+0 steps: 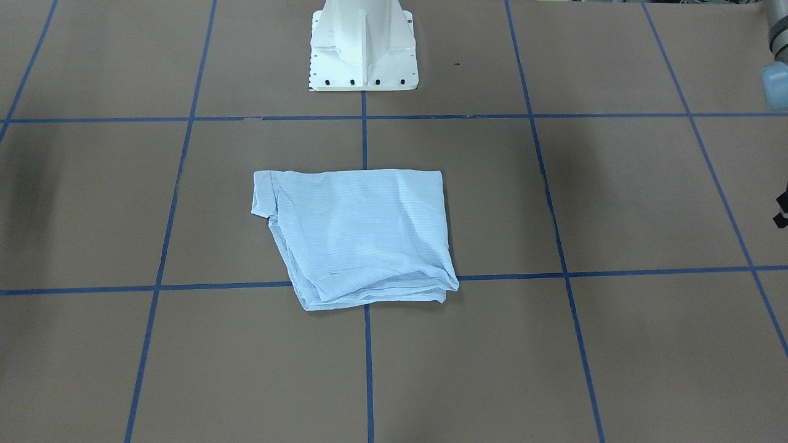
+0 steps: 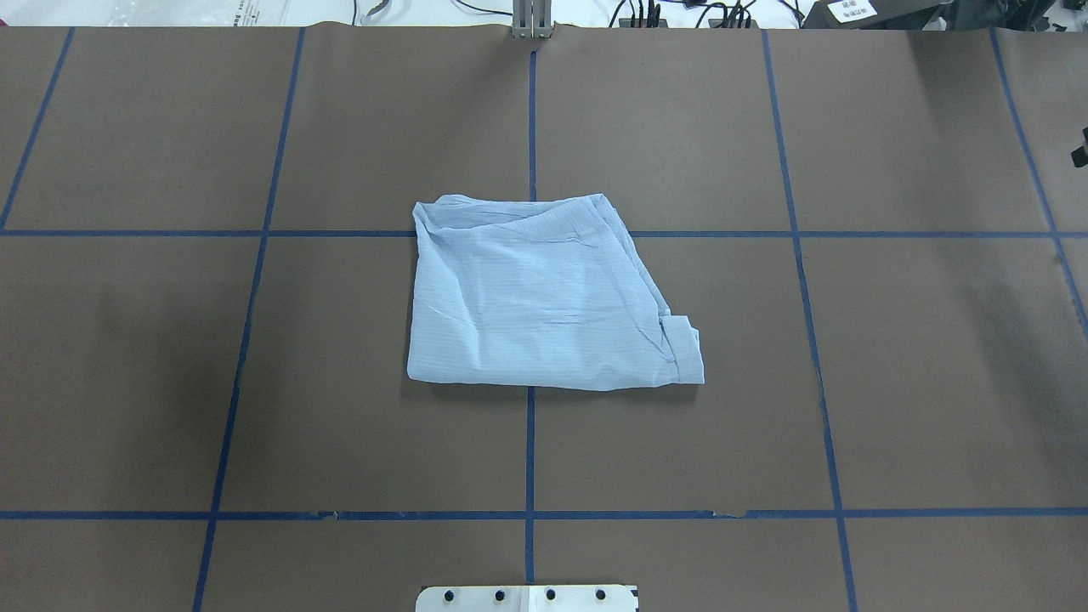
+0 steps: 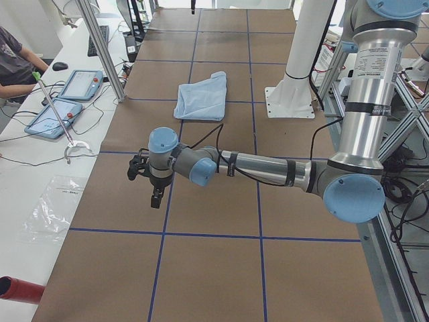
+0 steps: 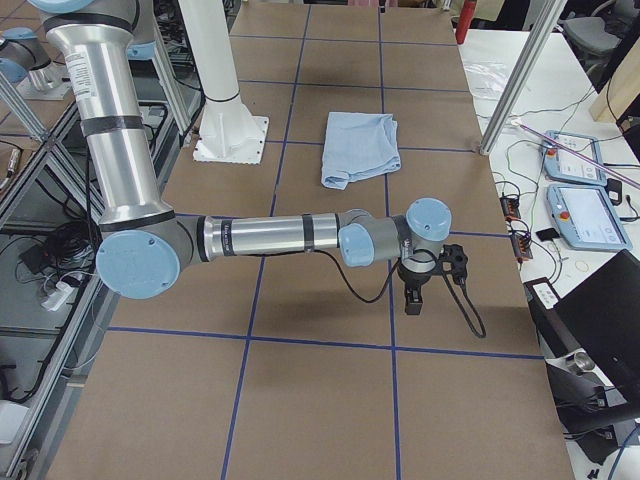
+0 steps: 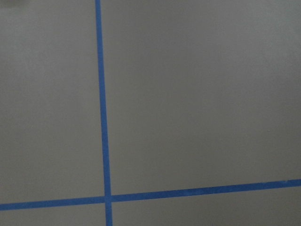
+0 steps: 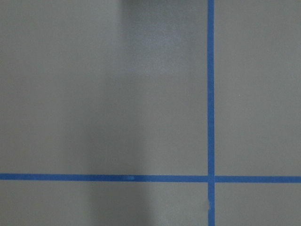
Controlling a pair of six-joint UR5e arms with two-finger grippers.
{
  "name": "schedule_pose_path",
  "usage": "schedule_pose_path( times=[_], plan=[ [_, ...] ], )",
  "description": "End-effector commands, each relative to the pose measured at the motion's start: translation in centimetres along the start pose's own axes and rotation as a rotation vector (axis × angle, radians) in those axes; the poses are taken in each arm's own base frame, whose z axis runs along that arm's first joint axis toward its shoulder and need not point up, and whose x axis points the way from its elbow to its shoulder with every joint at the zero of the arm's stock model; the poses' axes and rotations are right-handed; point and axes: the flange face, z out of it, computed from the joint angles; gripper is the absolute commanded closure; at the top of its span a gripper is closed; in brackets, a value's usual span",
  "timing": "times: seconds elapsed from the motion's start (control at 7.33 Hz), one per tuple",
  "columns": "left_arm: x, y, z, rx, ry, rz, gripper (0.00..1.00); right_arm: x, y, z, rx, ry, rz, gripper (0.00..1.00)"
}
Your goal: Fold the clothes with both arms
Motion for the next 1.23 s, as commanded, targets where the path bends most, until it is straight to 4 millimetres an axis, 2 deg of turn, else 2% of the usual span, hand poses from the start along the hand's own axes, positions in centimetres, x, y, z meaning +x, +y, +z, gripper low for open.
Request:
schedule_pose_path(
  times=[0.0,0.14,0.27,0.41,0.68,1.09],
  plan=[
    [-4.2,0.5,-2.6,-0.080,-0.035,0.047,0.01,0.4,3.6,-3.3,-0.011,-0.038,0.065,0.00],
    [-6.9,1.5,-3.3,-0.100,-0.040,0.093,0.01,0.3,6.4,-4.1,-0.025,-0.038,0.084,0.00],
    [-8.4,2.9,-2.9,-0.120,-0.014,0.112,0.01,2.0,8.1,-3.8,-0.032,-0.043,0.102,0.00],
    [-9.0,4.7,-2.0,-0.133,0.029,0.096,0.01,3.2,9.2,-3.4,-0.041,-0.049,0.121,0.00],
    [-9.0,4.8,-1.9,-0.135,0.035,0.094,0.01,4.8,10.6,-2.7,-0.058,-0.048,0.050,0.00],
    [-8.7,4.7,-2.1,-0.128,0.035,0.094,0.01,6.5,11.0,-2.5,-0.056,-0.015,0.009,0.00]
  ],
)
